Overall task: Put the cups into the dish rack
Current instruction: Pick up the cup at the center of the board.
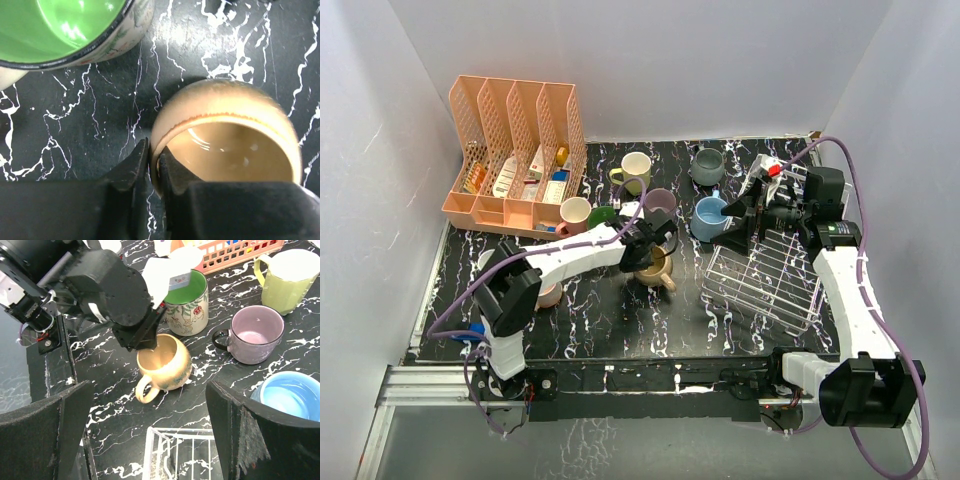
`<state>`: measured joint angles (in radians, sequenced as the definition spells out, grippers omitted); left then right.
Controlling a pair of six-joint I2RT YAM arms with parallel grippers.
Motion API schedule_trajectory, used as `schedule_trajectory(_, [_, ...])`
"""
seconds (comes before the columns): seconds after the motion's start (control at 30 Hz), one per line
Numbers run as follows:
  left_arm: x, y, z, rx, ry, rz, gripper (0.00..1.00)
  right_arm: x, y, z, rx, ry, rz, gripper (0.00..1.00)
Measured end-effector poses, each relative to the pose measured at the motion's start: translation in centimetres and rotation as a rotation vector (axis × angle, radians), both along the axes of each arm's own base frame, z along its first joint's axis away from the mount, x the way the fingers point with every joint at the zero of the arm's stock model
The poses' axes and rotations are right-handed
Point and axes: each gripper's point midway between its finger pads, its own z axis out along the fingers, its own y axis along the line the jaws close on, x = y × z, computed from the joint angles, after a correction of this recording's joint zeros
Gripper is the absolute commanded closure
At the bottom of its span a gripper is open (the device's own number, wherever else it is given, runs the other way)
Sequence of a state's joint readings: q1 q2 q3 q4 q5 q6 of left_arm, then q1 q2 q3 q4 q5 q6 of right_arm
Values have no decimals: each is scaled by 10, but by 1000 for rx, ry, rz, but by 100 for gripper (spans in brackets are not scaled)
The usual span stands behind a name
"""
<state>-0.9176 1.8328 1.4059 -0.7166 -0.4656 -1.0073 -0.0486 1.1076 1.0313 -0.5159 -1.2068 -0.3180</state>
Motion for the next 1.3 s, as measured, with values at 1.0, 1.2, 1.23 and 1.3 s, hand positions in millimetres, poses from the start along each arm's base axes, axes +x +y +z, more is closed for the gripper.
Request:
schedule_trajectory(1.0, [18, 25, 16, -11, -179, -324, 100, -14, 5, -1, 39, 87, 42, 1])
schedule_trajectory(1.2, [19, 25, 16, 10, -183, -369, 100, 2, 4, -6, 44, 136, 44, 2])
schedule_trajectory(1.23, [19, 24, 17, 9, -184, -373, 100, 5, 4, -5, 44, 137, 47, 2])
schedule_trajectory(1.3, [20, 22, 18, 3, -189, -381, 100, 11, 3, -5, 45, 137, 57, 2])
